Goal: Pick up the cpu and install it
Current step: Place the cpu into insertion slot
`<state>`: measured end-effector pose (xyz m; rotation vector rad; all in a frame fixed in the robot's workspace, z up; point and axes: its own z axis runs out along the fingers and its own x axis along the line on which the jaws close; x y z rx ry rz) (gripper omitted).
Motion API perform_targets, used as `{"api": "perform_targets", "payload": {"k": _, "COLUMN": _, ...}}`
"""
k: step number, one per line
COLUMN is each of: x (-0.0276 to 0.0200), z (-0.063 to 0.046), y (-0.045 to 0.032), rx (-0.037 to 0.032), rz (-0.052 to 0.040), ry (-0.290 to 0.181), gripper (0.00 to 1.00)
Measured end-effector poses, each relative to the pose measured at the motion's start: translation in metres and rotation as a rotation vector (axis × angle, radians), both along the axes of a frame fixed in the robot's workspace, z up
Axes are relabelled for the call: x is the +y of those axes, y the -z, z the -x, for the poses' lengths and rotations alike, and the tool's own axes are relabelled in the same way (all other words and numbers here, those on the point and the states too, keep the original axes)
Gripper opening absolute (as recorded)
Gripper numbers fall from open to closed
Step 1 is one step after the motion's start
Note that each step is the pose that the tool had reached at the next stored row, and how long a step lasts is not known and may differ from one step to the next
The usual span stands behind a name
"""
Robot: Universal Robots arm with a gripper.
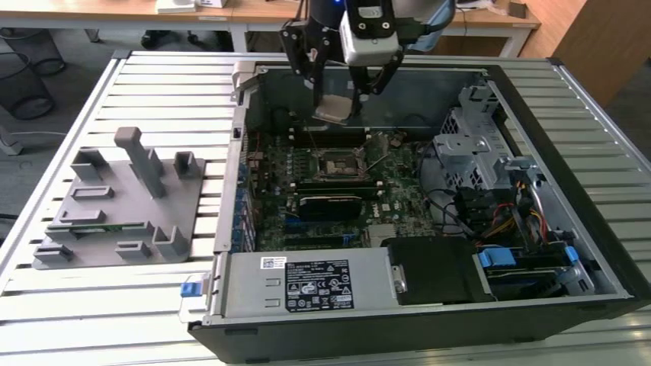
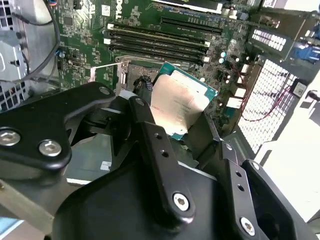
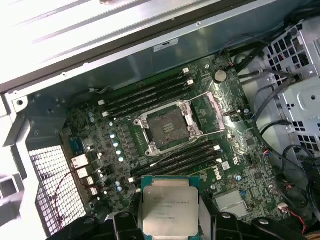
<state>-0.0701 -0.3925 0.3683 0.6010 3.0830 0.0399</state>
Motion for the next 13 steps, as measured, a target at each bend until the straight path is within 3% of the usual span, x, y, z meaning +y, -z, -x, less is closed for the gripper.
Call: {"api": "perform_targets", "payload": {"k": 13, "x": 0.0004, "z": 0.0000, "y": 0.0033, "rx": -0.0001, "rz": 0.0008, "ry": 0.235, "gripper": 0.54}}
